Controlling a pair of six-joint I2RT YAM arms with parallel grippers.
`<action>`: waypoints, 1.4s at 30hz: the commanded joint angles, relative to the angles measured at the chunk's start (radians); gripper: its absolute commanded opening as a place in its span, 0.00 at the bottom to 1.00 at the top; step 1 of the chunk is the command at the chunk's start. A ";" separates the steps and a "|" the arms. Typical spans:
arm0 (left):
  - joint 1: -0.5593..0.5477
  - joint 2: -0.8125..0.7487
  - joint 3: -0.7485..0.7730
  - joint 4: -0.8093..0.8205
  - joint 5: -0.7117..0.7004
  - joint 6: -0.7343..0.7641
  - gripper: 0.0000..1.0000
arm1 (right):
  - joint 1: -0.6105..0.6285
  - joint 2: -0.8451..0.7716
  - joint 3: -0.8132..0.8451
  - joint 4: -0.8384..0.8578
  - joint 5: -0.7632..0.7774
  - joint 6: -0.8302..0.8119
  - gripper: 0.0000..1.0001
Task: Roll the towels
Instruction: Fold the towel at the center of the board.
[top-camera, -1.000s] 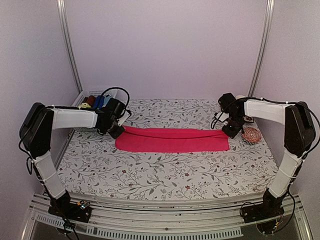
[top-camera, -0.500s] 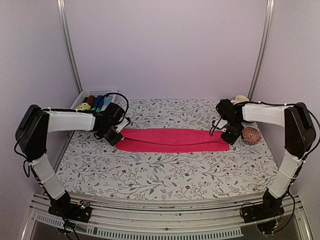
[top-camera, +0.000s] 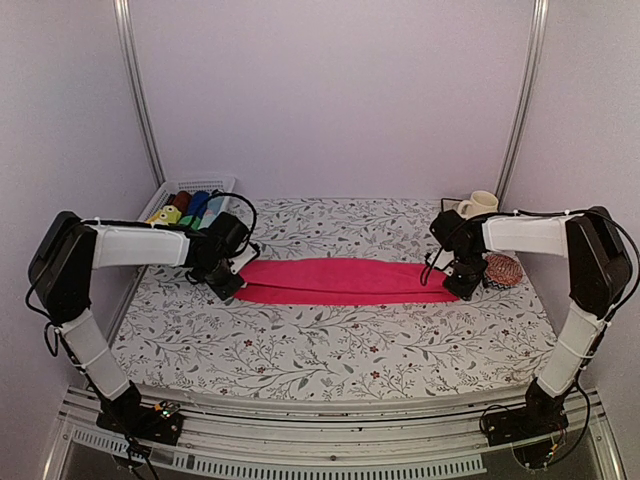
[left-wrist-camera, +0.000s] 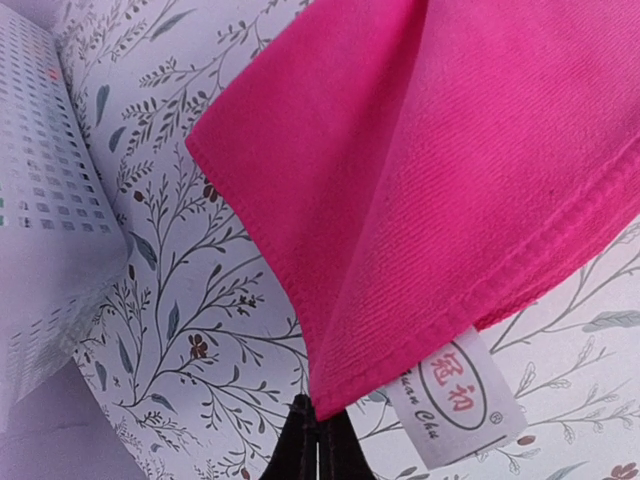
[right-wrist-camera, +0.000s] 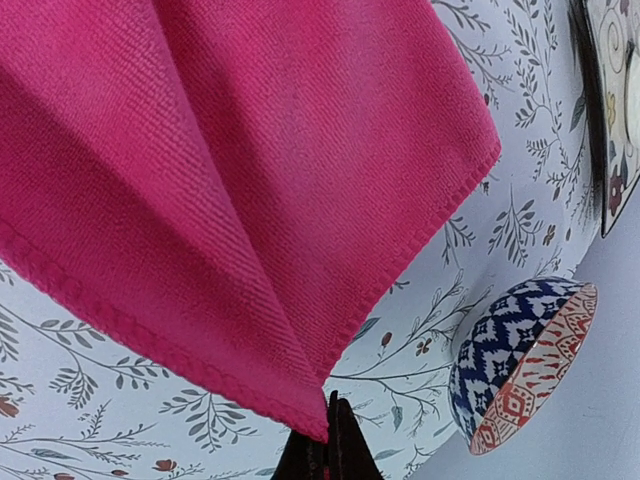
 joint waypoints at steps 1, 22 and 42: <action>-0.011 -0.029 -0.026 -0.024 0.015 -0.013 0.00 | 0.006 -0.037 -0.026 0.011 0.041 -0.011 0.02; -0.012 0.016 -0.028 -0.003 0.014 -0.015 0.07 | 0.015 -0.035 -0.049 0.036 0.011 -0.022 0.02; 0.058 -0.136 -0.004 -0.096 -0.007 -0.036 0.97 | -0.005 -0.118 0.031 -0.017 -0.207 -0.001 0.71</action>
